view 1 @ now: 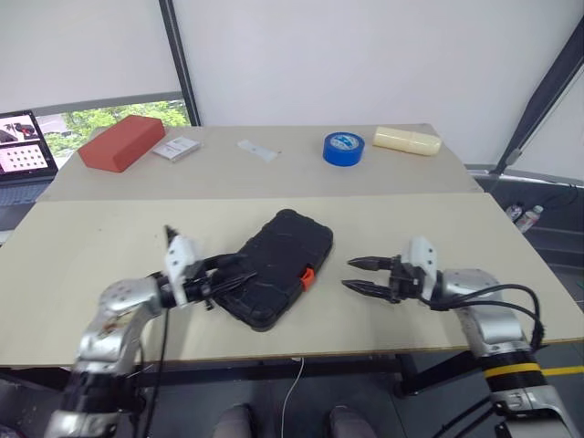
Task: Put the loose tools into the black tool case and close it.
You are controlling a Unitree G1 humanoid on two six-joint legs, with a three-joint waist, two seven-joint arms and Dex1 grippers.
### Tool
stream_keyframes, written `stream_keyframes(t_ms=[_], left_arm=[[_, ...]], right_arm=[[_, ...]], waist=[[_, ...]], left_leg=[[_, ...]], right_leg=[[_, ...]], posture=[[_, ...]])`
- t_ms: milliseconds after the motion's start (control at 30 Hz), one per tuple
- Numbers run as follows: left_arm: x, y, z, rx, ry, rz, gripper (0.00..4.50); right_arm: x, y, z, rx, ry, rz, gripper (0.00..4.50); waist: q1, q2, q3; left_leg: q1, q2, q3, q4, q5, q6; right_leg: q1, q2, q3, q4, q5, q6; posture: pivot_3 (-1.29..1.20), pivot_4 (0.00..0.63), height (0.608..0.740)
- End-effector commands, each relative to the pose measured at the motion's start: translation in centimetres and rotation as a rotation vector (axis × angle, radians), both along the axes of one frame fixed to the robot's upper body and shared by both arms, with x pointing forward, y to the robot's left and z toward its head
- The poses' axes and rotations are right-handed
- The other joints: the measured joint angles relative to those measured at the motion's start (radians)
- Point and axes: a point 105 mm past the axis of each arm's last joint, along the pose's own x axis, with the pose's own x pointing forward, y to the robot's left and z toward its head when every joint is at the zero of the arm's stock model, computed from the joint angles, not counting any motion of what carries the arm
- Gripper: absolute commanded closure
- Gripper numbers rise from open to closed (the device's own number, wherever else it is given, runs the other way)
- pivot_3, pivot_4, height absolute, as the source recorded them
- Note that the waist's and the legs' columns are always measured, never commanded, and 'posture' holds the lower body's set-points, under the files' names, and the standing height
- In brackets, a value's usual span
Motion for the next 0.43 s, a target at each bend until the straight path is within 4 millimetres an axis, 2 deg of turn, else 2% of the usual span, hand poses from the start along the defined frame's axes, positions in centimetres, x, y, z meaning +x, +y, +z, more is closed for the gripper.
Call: stream_keyframes(t_ms=[33, 67, 133, 200, 300, 433], left_arm=[[-1.6, 4.1, 2.0, 0.091, -0.071, 0.172, 0.51], [-2.2, 6.0, 1.7, 0.142, -0.089, 0.263, 0.07], [-3.7, 9.0, 0.4, 0.267, -0.081, 0.398, 0.0], [-5.2, 10.4, -0.5, 0.284, -0.052, 0.443, 0.0], [-6.4, 11.4, -1.5, 0.298, -0.033, 0.485, 0.0], [-6.3, 11.1, -1.7, 0.257, -0.038, 0.507, 0.0]], right_arm=[[-0.2, -2.7, 1.2, -0.053, -0.14, 0.0, 0.62], [-0.2, -3.4, 0.9, -0.083, -0.159, 0.006, 0.18], [-0.1, -4.7, 0.3, -0.131, -0.146, -0.001, 0.05], [0.3, -5.3, 0.2, -0.138, -0.136, -0.02, 0.05], [0.6, -5.6, 0.3, -0.146, -0.153, -0.029, 0.05], [1.0, -5.9, -0.1, -0.155, -0.177, -0.053, 0.05]], waist=[[0.004, -0.002, 0.002], [0.005, -0.003, 0.003], [0.007, -0.004, 0.003], [0.008, -0.004, 0.004], [0.013, -0.006, 0.005], [0.017, -0.007, 0.006]], left_leg=[[0.0, 0.0, 0.0, 0.0, 0.0, 0.0], [-0.001, 0.0, 0.001, 0.0, 0.0, 0.0], [0.0, -0.001, 0.002, 0.0, 0.0, -0.001], [0.0, -0.001, 0.003, 0.0, -0.002, -0.003], [0.0, -0.001, 0.004, 0.0, -0.005, -0.007], [-0.002, -0.001, 0.004, 0.0, -0.006, -0.009]], right_leg=[[0.0, 0.0, 0.0, 0.0, 0.0, 0.0], [0.0, -0.001, 0.0, -0.001, -0.001, -0.002], [0.0, -0.003, 0.0, -0.002, -0.006, -0.004], [0.0, -0.004, 0.0, -0.004, -0.006, -0.004], [-0.004, -0.006, -0.001, -0.004, -0.006, -0.004], [-0.007, -0.006, -0.001, -0.004, -0.005, -0.006]], posture=[[0.0, 0.15, 0.74], [0.0, 0.15, 0.74], [0.0, 0.15, 0.74], [0.0, 0.15, 0.74], [0.0, 0.15, 0.74], [0.0, 0.15, 0.74]])
